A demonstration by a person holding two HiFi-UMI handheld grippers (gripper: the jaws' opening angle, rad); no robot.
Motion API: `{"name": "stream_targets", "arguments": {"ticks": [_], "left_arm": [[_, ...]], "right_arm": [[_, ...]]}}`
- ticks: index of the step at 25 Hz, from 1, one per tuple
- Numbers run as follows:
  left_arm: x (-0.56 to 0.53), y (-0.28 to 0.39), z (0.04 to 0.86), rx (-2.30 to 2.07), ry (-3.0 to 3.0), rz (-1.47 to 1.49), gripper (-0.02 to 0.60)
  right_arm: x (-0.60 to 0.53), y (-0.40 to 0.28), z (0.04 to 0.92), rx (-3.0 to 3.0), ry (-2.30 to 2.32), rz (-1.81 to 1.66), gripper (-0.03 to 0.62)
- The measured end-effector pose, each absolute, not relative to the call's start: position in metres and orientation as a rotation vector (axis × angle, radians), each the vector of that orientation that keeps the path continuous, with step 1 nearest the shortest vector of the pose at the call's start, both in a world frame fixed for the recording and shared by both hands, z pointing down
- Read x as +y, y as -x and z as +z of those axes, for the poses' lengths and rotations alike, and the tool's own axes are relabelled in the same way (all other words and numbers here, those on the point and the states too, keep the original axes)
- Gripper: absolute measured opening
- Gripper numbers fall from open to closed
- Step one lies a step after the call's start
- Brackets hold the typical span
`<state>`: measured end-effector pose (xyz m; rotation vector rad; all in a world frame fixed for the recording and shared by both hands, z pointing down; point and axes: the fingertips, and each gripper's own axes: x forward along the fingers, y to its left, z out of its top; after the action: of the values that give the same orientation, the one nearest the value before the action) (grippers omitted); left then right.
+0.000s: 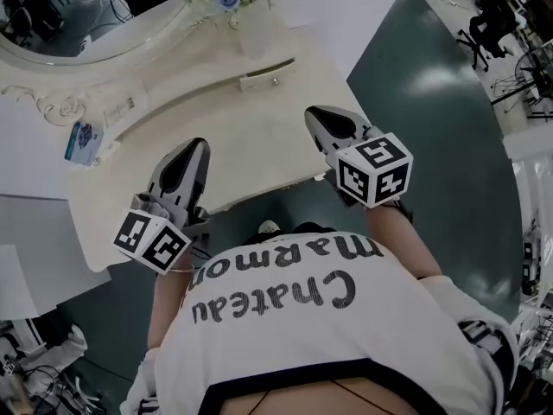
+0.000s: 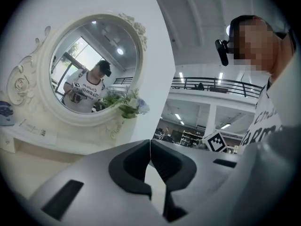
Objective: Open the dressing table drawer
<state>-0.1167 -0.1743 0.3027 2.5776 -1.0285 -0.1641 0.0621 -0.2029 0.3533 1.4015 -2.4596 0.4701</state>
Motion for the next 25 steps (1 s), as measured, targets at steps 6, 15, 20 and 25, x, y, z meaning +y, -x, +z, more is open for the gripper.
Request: {"name": "stream_targets", "arguments": {"ticks": [6, 15, 20, 25], "left_arm": [[-0.176, 0.152, 0.312, -1.146, -2.517, -0.152, 0.025], [-0.158, 0.195, 0.323, -1.309, -2.425, -0.158, 0.023], [-0.149, 0.212, 0.329, -1.385, -2.360, -0.175, 0.024], [-0.154, 0.214, 0.332, -1.414, -2.327, -0.193, 0.025]], "right_arm": [[-0.230, -0.043, 0.398, -2.400, -1.321, 0.545, 0.026], [-0.257, -0.034, 0.454, -2.301, -1.290, 0.651, 0.026], [-0.265, -0.042, 0.477, -2.263, -1.323, 0.823, 0.026], [-0.277, -0.041, 0.485, -2.236, -1.302, 0.819, 0.028]]}}
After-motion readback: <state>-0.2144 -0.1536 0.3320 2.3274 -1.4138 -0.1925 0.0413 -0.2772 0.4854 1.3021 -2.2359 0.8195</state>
